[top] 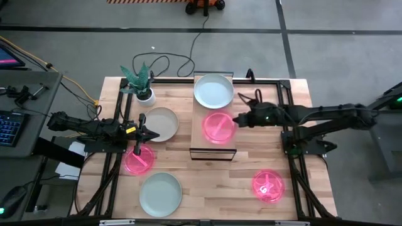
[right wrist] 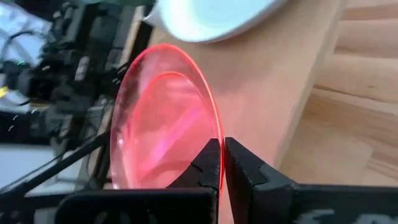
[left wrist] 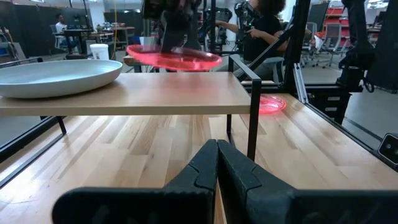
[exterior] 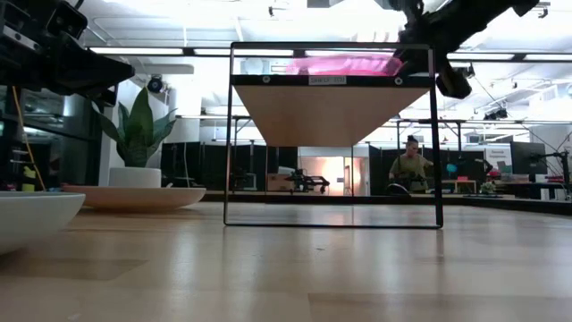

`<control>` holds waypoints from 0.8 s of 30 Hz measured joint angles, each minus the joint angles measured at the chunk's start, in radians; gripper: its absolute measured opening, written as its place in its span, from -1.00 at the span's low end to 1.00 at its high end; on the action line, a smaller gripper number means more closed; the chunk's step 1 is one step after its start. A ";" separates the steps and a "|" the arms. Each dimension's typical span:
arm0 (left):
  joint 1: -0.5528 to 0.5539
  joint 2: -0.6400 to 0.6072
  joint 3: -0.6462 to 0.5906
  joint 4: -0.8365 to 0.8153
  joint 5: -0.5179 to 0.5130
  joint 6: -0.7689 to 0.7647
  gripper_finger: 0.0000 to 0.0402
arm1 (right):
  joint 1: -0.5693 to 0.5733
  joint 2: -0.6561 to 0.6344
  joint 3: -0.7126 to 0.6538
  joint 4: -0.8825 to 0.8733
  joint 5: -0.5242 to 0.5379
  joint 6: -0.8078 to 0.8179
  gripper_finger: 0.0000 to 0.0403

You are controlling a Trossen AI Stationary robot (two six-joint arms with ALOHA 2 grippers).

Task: Place and stack plates onto a shelf
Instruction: Put the top pink plate on the shelf

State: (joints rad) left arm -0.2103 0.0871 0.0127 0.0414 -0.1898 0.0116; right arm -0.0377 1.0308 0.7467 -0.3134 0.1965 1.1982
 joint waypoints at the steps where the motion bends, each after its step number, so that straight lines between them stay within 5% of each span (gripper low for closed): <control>1: 0.000 0.000 0.000 0.000 0.000 0.000 -1.00 | 0.008 0.016 0.000 0.000 0.015 0.019 -1.00; 24: 0.000 0.000 0.000 0.000 0.000 0.000 -1.00 | 0.025 0.141 0.000 0.116 0.044 0.062 -1.00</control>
State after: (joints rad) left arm -0.2102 0.0870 0.0126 0.0414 -0.1898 0.0116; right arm -0.0127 1.1717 0.7467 -0.1974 0.2401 1.2602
